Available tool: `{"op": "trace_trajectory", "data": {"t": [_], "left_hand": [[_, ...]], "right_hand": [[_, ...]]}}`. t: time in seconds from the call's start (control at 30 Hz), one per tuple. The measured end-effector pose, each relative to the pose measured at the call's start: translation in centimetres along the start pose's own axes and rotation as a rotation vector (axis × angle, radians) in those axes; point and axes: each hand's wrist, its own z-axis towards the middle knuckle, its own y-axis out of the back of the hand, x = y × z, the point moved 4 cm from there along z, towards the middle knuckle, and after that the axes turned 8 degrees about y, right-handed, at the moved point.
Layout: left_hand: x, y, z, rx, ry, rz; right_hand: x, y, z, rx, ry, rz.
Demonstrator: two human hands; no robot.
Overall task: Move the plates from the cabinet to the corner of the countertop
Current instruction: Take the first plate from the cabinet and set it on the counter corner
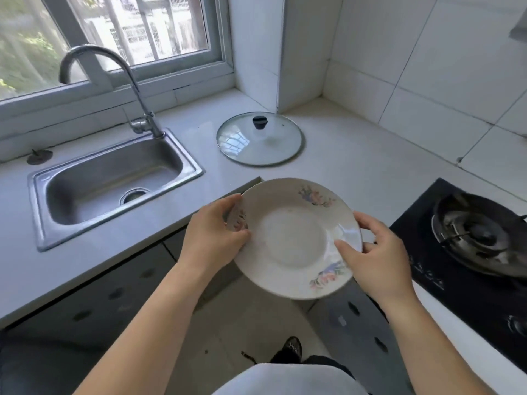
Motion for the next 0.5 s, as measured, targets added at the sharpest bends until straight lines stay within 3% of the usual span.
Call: {"op": "trace_trajectory", "data": {"t": [0.5], "left_hand": [[-6.3, -9.0, 21.0, 0.164, 0.043, 0.154]], "right_hand": [[-5.6, 0.1, 20.5, -0.004, -0.107, -0.169]]}}
